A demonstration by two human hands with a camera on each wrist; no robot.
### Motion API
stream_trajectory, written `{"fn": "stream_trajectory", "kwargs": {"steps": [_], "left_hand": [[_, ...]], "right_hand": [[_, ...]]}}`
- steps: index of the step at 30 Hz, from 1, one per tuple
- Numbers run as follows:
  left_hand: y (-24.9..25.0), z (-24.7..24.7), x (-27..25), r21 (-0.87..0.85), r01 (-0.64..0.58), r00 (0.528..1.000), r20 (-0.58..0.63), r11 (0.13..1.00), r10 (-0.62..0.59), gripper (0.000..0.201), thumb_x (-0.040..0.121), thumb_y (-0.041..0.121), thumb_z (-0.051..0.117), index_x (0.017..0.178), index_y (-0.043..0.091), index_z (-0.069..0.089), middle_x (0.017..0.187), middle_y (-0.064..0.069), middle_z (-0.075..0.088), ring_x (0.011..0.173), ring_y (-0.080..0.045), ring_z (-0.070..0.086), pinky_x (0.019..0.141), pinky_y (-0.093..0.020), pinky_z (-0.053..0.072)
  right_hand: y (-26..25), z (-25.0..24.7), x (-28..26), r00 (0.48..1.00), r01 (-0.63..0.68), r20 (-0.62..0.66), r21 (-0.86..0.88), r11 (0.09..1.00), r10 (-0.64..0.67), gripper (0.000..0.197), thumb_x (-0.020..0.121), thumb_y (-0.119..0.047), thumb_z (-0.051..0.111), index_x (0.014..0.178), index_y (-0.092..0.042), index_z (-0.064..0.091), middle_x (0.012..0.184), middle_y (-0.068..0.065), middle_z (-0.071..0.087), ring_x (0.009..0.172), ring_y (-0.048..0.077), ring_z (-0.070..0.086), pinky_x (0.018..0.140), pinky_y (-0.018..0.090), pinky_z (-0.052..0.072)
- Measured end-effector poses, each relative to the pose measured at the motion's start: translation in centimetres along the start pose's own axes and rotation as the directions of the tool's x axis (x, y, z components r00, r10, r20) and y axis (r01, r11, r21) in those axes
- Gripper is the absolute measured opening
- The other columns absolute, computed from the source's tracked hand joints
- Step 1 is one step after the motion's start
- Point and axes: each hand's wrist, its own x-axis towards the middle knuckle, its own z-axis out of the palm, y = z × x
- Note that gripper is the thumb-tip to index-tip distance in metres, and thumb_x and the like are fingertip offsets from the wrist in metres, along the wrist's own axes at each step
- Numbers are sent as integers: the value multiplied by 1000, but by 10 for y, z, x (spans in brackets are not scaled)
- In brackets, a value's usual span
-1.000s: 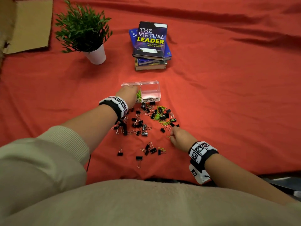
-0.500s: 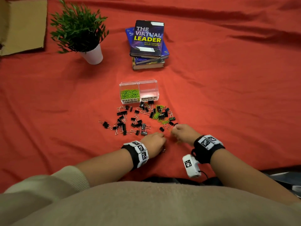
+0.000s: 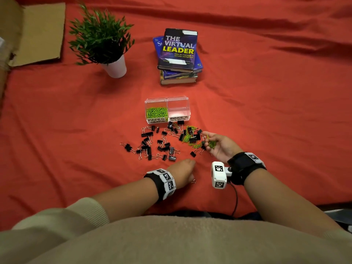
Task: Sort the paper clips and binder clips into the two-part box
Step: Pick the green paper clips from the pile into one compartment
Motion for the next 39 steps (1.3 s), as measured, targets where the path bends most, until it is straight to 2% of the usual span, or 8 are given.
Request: {"fn": "stream_trajectory", "kwargs": {"steps": [4, 7, 12, 18, 23, 33, 36, 39], "left_hand": [[-13, -21, 2, -409, 178, 967, -96, 895, -236, 11, 86, 10, 51, 96, 16, 49, 86, -3, 60, 76, -21, 57, 69, -34, 47], [-22, -38, 13, -494, 220, 939, -126, 841, -320, 13, 93, 10, 39, 100, 17, 48, 75, 1, 54, 60, -15, 48, 56, -30, 42], [-29, -58, 38, -308, 257, 921, -210, 916, -329, 20, 98, 19, 34, 99, 6, 49, 84, -7, 54, 73, -23, 51, 59, -32, 38], [-31, -52, 63, 20, 299, 934, -208, 954, -289, 26, 92, 17, 50, 115, 4, 47, 115, -16, 53, 99, -34, 58, 82, -43, 51], [-32, -45, 67, 174, 285, 941, -238, 943, -241, 27, 90, 6, 50, 117, 1, 47, 114, -17, 54, 100, -35, 60, 80, -44, 53], [-48, -47, 36, 55, 235, 963, -148, 970, -225, 26, 90, 15, 47, 114, 4, 49, 116, -14, 52, 104, -32, 54, 85, -39, 43], [-55, -44, 16, -107, 183, 958, -203, 977, -202, 21, 90, 18, 47, 107, 6, 48, 110, -11, 50, 94, -29, 54, 74, -34, 40], [-62, -48, -1, -244, 225, 934, -220, 943, -280, 20, 91, 20, 47, 107, 9, 49, 105, -9, 53, 90, -28, 55, 75, -36, 46]], "right_hand": [[-5, 4, 8, 992, 34, -115, -66, 997, -42, 17, 91, -3, 38, 95, -2, 56, 75, 9, 53, 63, 17, 51, 50, 19, 50], [-7, 3, 17, 974, 35, -191, -410, 912, -123, 12, 92, -6, 47, 85, -5, 56, 72, 9, 55, 57, 18, 52, 46, 21, 47], [-3, 3, 25, 936, 11, -105, -945, 326, -336, 12, 94, -20, 49, 96, -12, 58, 82, 1, 60, 70, 18, 58, 64, 33, 51], [8, 4, 23, 958, 54, 54, -999, -9, -281, 14, 82, -12, 62, 96, -10, 60, 87, 8, 62, 76, 20, 53, 65, 24, 36], [11, 7, 20, 967, 66, 68, -998, -18, -247, 12, 87, -15, 54, 91, -6, 62, 82, 9, 62, 73, 21, 55, 64, 28, 41], [-51, 66, 17, 991, 105, 54, -875, 473, -119, 9, 91, -12, 55, 85, -8, 61, 78, 9, 66, 61, 17, 57, 65, 31, 51], [-61, 108, 31, 978, 185, 131, -907, 379, -164, 13, 92, -13, 56, 96, -2, 62, 81, 10, 65, 63, 16, 57, 64, 29, 52], [-58, 148, 50, 948, 269, 235, -951, 152, -213, 14, 93, -12, 53, 99, -5, 64, 81, 1, 61, 60, 9, 54, 54, 21, 46]]}}
